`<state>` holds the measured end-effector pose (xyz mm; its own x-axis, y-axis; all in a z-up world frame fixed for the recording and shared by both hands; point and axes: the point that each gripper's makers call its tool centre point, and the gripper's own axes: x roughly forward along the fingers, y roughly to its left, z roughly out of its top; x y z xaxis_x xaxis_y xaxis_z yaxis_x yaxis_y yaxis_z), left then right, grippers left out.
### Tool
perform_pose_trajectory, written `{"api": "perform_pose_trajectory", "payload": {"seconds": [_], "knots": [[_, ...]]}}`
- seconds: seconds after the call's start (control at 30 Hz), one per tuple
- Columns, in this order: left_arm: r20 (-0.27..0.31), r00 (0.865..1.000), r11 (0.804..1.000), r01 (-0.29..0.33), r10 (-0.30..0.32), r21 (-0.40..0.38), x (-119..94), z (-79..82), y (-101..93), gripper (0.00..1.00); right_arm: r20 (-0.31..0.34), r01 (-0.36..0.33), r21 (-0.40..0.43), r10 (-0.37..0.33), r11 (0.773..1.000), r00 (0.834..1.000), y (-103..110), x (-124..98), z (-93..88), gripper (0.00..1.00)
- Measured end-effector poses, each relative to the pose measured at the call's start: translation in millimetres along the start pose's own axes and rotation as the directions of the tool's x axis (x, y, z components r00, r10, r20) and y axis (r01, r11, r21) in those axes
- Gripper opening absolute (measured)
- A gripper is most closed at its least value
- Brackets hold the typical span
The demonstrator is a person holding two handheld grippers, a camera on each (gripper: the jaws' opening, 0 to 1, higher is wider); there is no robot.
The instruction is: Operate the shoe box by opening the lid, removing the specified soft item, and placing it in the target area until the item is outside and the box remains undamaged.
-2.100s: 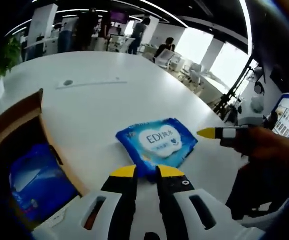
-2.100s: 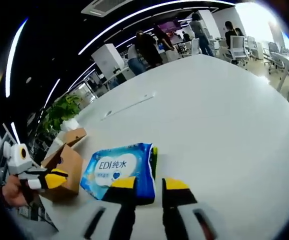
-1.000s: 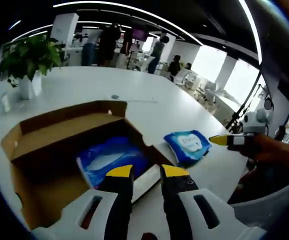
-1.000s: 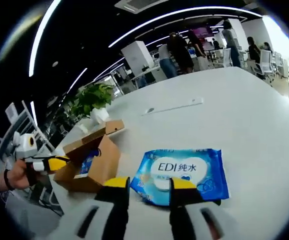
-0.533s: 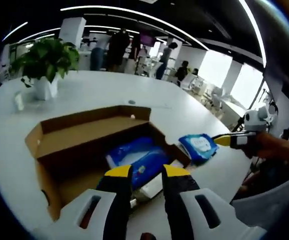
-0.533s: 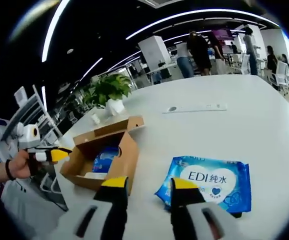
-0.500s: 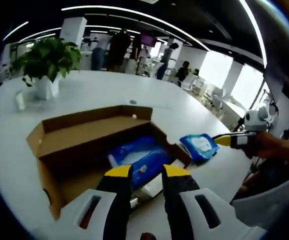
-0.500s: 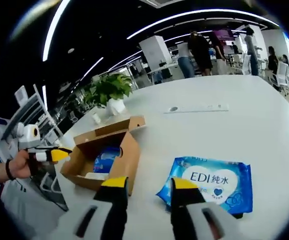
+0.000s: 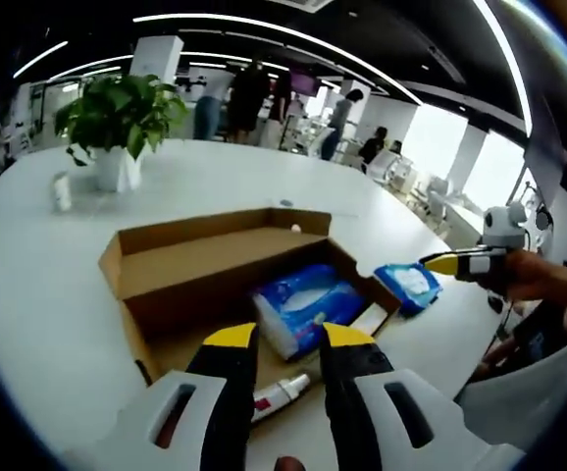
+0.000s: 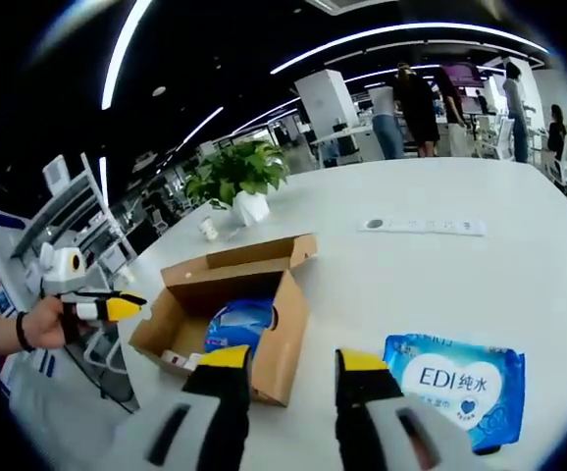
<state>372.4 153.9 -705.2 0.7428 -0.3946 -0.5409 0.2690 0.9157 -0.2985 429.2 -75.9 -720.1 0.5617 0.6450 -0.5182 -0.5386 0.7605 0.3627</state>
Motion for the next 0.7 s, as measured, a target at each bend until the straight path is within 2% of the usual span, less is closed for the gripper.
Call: {"api": "perform_pose_trajectory", "payload": {"seconds": [0.33,0.7], "knots": [[0.007,1.000,1.000,-0.013,0.013,-0.022,-13,-2.3,19.7,0.27,-0.028,-0.042,-0.053,0.040,0.998,0.999,24,18,8.0,0.36],[0.017,1.000,0.999,-0.018,0.019,-0.039,-23,-2.7,34.2,0.28,-0.058,-0.076,-0.095,0.071,0.993,0.996,41,32,13.1,0.42]]}}
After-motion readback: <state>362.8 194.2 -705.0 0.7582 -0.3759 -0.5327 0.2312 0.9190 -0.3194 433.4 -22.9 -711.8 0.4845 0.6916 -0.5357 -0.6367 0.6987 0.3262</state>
